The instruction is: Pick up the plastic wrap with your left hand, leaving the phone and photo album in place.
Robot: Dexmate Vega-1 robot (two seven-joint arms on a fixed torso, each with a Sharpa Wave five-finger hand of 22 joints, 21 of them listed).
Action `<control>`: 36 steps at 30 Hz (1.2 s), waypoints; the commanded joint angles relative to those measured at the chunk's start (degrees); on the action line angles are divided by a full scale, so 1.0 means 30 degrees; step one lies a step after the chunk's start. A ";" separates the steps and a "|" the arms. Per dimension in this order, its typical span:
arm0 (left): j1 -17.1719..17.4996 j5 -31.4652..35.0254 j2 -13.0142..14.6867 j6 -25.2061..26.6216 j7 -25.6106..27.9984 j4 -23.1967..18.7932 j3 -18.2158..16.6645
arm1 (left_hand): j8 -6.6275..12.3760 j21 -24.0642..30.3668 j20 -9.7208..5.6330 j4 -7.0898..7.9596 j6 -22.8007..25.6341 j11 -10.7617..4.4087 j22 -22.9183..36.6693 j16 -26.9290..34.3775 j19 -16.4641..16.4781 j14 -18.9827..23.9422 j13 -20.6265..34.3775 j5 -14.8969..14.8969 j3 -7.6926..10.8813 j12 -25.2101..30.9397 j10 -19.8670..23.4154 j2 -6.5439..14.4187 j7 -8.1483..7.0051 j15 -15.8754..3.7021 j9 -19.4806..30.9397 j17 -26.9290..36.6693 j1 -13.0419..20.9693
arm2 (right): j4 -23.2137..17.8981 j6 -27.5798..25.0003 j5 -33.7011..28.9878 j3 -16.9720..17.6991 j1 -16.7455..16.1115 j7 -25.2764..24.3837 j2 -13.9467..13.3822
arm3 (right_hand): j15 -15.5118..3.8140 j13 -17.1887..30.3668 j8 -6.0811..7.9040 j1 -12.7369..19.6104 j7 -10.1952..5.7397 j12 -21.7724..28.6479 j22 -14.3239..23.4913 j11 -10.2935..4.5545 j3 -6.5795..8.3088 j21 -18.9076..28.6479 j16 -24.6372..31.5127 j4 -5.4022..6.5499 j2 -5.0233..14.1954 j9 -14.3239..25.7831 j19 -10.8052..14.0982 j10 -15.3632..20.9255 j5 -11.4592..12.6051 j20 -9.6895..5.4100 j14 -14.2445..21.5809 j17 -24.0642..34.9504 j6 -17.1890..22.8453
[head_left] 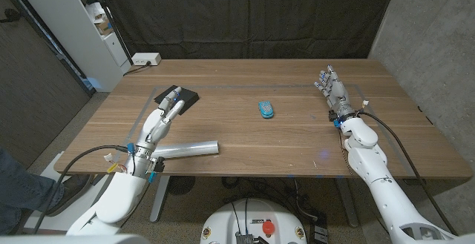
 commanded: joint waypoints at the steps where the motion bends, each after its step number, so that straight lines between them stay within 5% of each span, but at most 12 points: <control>1: 0.0634 0.1735 -0.0540 0.0395 0.1032 -0.0443 -0.0662 | -0.0015 0.0026 0.0141 -0.0104 0.0087 0.0011 0.0081 0.0025 0.0016 0.0095 0.0067 -0.0085 0.0042 0.0087 0.0014 -0.0004 0.0027 0.0048 0.0102 0.0066 0.0250 | 0.0103 0.0159 -0.0020 -0.0101 0.0132 -0.0216 0.0141 | 0.0060 0.0073 -0.0007 0.0149 -0.0014 0.0046 0.0103 0.0097 -0.0078 0.0156 0.0087 0.0015 0.0151 0.0046 0.0110 0.0204 0.0086 0.0003 0.0138 -0.0010 0.0230; 36: 0.2830 0.4880 -0.1421 0.0923 0.2866 -0.1531 -0.2052 | -0.0038 -0.0037 0.0358 -0.0919 -0.0056 0.0160 0.0068 -0.0046 -0.0275 -0.0056 0.0077 -0.0094 0.0370 0.0163 0.0220 0.0086 -0.0099 0.0187 0.0123 0.0058 0.1266 | -0.0047 0.0191 -0.0045 -0.0255 0.0038 -0.0441 0.0248 | 0.0031 0.0073 -0.0012 0.0191 -0.0062 0.0044 0.0104 0.0050 -0.0145 0.0178 0.0091 -0.0032 0.0185 0.0047 0.0151 0.0259 0.0150 0.0046 0.0192 -0.0012 0.0302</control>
